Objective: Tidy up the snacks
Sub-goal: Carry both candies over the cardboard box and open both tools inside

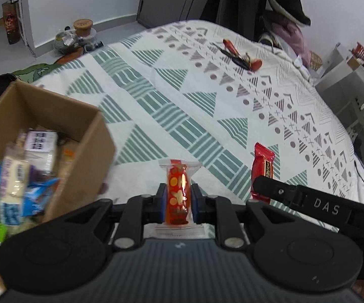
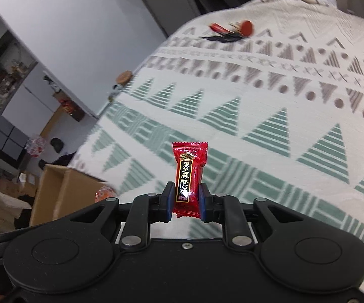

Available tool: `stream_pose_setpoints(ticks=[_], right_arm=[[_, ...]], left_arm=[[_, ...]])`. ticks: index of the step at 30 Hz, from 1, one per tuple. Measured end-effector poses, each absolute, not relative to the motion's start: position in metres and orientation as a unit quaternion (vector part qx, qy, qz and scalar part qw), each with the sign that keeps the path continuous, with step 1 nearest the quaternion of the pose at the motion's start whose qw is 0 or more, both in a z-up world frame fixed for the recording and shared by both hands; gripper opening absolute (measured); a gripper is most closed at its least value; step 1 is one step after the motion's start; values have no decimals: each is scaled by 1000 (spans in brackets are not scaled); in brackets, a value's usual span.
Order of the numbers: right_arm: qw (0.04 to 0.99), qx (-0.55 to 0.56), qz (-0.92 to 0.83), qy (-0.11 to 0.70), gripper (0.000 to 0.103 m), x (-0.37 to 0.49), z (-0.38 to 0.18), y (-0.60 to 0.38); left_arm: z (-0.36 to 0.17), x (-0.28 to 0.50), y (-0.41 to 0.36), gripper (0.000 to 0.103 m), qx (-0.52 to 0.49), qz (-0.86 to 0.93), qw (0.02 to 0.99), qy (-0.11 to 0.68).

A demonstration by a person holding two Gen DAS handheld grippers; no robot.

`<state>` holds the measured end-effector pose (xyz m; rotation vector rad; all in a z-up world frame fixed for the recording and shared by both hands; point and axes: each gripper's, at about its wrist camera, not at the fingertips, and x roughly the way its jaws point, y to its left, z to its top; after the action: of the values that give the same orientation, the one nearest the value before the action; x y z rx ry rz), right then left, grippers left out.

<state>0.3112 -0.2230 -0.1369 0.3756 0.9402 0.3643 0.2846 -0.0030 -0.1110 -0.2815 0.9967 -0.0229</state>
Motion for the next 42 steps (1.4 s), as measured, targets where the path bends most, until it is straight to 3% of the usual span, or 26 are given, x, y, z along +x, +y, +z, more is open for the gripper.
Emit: stream_pose_setpoints(ticks=[23,31,37,39,40,41,42], right_arm=[[867,167,227,410,20,279,-63,-116],[862,160,246,414,20,274,-57,-77],[856,164,251,421,20,277,-58,-56],[855,175,258,414,25,277,-56,-53],[856,183,258,409,34,278,-55,-54],[856,188,254,410,54,278,-55,-54],[858,191,249,407,63,278,-53,-56]], left_arm=[[-50,232,126,18,-184,44,884,428],[-48,226,173,16,-204,74,879,425],[-54,222,185,21,-203,77,872,439],[-56,222,188,29,-205,73,867,449],[-57,222,189,33,-207,72,865,450],[-57,221,190,41,-209,72,865,450],[-56,219,190,52,-210,73,866,449]])
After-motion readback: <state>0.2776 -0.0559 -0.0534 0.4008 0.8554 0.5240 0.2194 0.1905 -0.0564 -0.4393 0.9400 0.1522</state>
